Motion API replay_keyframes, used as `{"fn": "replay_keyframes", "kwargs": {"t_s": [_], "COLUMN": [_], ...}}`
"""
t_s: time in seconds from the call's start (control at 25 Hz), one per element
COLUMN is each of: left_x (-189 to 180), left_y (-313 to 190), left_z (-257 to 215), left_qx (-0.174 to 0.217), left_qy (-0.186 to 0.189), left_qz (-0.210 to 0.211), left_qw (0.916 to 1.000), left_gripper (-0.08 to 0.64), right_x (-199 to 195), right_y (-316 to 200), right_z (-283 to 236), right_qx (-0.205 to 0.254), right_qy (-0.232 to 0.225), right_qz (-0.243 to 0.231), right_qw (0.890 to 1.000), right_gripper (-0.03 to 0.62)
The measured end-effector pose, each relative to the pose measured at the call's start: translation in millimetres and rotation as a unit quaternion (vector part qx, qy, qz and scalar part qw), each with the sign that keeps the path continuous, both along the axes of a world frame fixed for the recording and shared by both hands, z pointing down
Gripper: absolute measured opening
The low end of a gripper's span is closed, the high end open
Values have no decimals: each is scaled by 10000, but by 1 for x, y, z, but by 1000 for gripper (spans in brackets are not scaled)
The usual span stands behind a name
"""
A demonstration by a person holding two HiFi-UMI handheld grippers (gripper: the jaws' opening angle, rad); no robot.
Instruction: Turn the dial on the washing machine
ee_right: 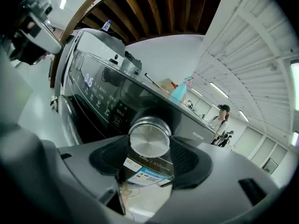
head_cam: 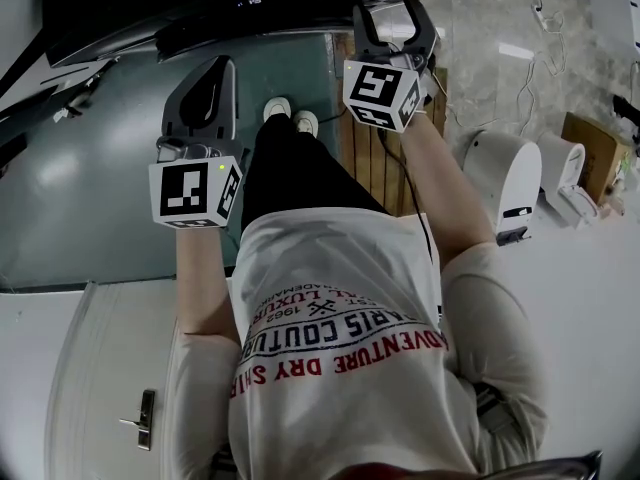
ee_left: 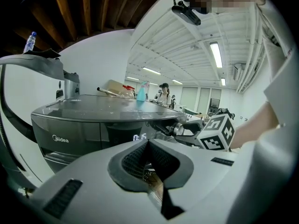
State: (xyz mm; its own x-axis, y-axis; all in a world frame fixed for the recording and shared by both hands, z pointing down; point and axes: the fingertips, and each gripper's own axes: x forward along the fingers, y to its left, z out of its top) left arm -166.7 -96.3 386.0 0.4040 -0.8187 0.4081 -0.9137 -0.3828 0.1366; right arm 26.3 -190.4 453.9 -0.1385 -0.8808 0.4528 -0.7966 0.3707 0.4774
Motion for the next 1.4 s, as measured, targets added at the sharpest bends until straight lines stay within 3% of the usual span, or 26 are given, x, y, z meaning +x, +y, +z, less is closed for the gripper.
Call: {"fn": "replay_keyframes", "kwargs": {"t_s": [0.12, 0.28, 0.48, 0.56, 0.84, 1.12, 1.28, 1.4], "left_x": [-1, -4, -1, 1, 10, 10, 8, 4], "left_y": [-2, -6, -5, -6, -10, -7, -4, -3], "left_z": [-1, -4, -1, 2, 3, 4, 6, 8], "left_qx": [2, 19, -33, -67, -69, -90, -119, -139], "left_qy": [-29, -31, -20, -9, 60, 75, 97, 142], "left_qz": [62, 34, 62, 101, 168, 127, 87, 40], "left_qw": [10000, 10000, 10000, 9999, 9998, 9999, 9998, 9998], "left_gripper": [15, 15, 15, 15, 15, 15, 15, 15], "right_x": [0, -1, 6, 6, 3, -6, -7, -8], "right_y": [-1, -1, -2, -2, 1, 5, 3, 1], "right_z": [0, -3, 1, 2, -7, -17, -10, -8], "right_qx": [-79, -335, -854, -994, -666, 72, 323, 404], "right_qy": [-156, -864, -2128, -2379, -2206, -804, 105, 337], "right_qz": [83, 259, 573, 612, 384, -199, -347, -327], "right_qw": [9998, 9954, 9717, 9643, 9723, 9965, 9988, 9981], "right_gripper": [290, 290, 288, 289, 290, 299, 295, 291]}}
